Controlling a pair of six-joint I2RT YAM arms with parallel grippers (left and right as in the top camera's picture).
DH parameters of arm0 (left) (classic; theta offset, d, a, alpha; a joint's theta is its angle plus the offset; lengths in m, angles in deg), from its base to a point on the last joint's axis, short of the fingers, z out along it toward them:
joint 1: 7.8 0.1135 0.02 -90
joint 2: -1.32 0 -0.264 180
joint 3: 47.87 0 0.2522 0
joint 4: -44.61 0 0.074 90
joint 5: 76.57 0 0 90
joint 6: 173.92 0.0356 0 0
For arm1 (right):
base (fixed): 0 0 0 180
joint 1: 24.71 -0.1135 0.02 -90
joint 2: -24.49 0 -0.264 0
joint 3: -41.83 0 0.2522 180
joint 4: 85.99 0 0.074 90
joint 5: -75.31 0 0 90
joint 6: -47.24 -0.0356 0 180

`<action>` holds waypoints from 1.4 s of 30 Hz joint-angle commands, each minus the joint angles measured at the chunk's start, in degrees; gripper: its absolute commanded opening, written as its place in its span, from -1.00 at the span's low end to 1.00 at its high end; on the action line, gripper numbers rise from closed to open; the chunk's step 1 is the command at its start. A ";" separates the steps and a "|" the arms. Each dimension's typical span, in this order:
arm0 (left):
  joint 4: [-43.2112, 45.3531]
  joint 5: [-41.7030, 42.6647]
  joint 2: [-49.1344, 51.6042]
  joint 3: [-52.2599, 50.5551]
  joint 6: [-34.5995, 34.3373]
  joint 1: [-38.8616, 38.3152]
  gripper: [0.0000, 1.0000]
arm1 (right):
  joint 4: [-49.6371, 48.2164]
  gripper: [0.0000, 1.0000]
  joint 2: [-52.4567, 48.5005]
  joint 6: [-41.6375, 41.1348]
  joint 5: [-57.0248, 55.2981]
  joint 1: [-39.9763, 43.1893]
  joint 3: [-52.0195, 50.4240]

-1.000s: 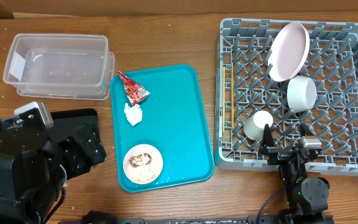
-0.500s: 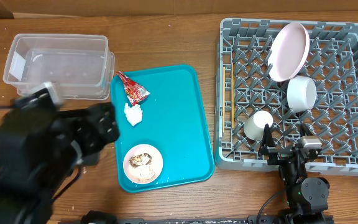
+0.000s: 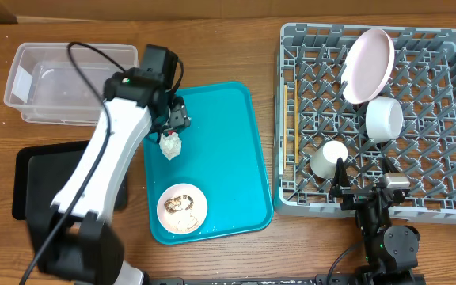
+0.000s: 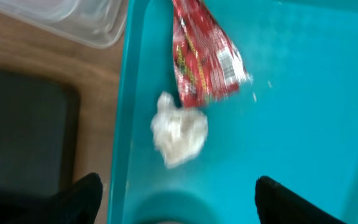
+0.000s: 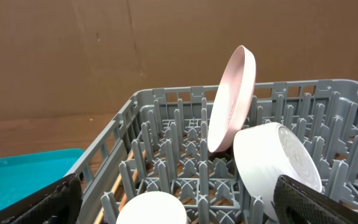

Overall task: Sort waste into correct bins and load items into the dishwasher
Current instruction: 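Grasp the red snack wrapper on the teal tray with the left gripper, then drop the red wrapper into the clear plastic bin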

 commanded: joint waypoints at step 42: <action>1.99 -2.64 15.06 23.80 -9.35 14.14 -0.91 | -0.33 1.00 0.68 0.20 0.48 0.26 -0.61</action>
